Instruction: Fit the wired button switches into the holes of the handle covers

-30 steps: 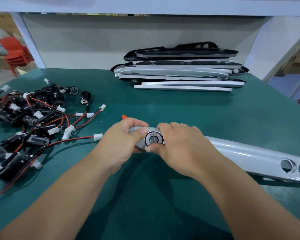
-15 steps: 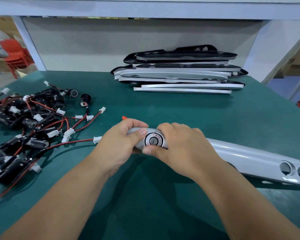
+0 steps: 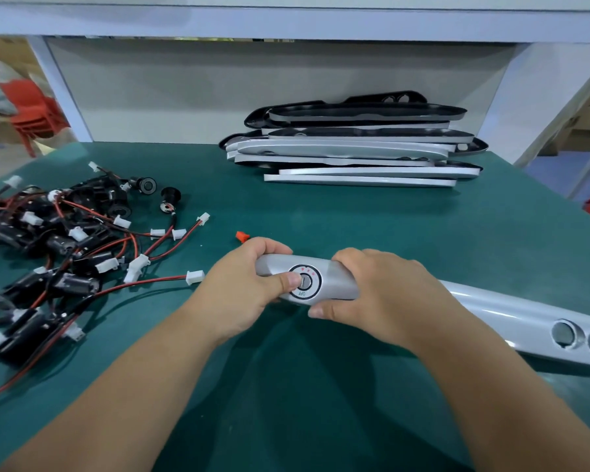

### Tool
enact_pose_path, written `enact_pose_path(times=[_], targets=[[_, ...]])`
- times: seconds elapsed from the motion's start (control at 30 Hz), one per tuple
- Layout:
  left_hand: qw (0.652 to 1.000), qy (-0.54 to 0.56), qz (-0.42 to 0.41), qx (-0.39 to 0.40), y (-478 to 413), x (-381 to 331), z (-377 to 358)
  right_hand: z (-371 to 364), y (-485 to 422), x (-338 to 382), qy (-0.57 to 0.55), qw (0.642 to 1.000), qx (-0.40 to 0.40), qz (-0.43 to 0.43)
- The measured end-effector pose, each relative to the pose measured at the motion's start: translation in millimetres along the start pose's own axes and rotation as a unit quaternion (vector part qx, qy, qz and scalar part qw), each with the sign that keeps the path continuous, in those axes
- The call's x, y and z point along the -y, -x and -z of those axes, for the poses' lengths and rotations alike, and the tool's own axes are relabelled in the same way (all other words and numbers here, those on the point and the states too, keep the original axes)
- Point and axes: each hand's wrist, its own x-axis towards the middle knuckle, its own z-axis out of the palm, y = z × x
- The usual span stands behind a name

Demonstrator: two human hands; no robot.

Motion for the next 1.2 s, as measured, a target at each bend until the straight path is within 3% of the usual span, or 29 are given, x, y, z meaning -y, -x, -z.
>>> enact_pose_path(times=[0.4, 0.73, 1.2], targets=[[0.999, -0.035, 0.000, -0.019, 0.8, 1.7, -9.5, -12.8, -3.2, 3.6, 0.014, 0.999, -0.040, -0.033], [0.997, 0.066, 0.031, -0.005, 4.6, 0.5, -9.8, -8.3, -4.3, 5.5, -0.017, 0.999, -0.002, -0.035], [0.998, 0.047, 0.020, -0.021, 6.6, -2.4, -8.3, -10.2, -5.6, 9.6, -0.015, 0.999, -0.034, -0.035]])
